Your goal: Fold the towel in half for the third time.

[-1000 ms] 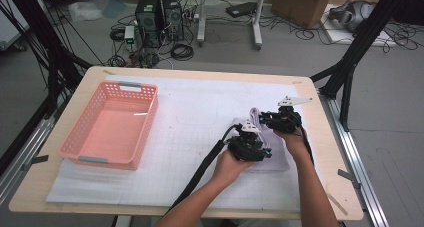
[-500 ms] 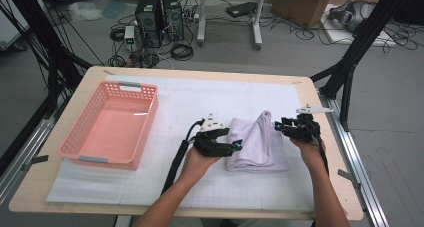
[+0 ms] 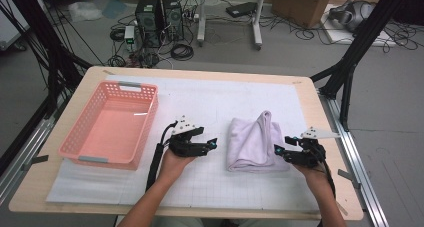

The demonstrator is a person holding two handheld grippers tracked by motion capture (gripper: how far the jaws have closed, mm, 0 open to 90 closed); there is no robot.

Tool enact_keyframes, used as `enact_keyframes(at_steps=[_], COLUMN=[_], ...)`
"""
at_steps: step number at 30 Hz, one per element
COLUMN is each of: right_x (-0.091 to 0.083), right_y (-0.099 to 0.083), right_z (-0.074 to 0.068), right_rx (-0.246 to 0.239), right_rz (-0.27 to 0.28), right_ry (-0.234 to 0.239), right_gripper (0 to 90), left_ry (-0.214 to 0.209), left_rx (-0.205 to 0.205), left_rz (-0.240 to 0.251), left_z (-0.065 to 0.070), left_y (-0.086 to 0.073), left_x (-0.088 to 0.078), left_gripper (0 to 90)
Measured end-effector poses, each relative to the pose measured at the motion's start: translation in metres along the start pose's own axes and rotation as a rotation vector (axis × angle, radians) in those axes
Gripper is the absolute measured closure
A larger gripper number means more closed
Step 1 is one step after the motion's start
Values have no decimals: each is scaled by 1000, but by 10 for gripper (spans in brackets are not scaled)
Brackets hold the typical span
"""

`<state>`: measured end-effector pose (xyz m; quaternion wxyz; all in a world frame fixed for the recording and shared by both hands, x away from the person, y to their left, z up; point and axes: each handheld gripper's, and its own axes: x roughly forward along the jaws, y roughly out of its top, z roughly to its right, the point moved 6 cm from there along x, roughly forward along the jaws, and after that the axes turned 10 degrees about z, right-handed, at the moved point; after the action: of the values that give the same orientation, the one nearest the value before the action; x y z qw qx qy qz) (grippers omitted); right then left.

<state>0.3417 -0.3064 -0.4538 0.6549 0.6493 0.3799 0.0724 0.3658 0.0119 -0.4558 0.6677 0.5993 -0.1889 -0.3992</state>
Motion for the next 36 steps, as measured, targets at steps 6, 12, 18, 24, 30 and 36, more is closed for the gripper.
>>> enact_keyframes(at_steps=[6, 12, 18, 24, 30, 36], right_x=[15, 20, 3, -18, -32, -34], right_y=[-10, -18, -8, -7, -15, -21], right_z=[-22, -26, -30, -20, -5, 1], right_rx=[39, 55, -46, -46, 25, 27], right_rz=[-24, -72, -16, -10, -67, -184], right_ry=[67, 67, 18, -38, -99, -166], right_gripper=[343, 690, 819, 820, 814, 743], left_ry=[17, 25, 29, 35, 36, 35], left_rx=[2, 2, 4, 6, 2, -8], left_rz=[-1, 11, 21, 29, 28, 28], left_z=[-8, -16, -16, -19, -18, -17], left_y=[-6, -14, -13, -14, -14, -13], left_x=[-16, -29, -32, -33, -34, -37], left_gripper=[294, 301, 301, 321, 331, 327])
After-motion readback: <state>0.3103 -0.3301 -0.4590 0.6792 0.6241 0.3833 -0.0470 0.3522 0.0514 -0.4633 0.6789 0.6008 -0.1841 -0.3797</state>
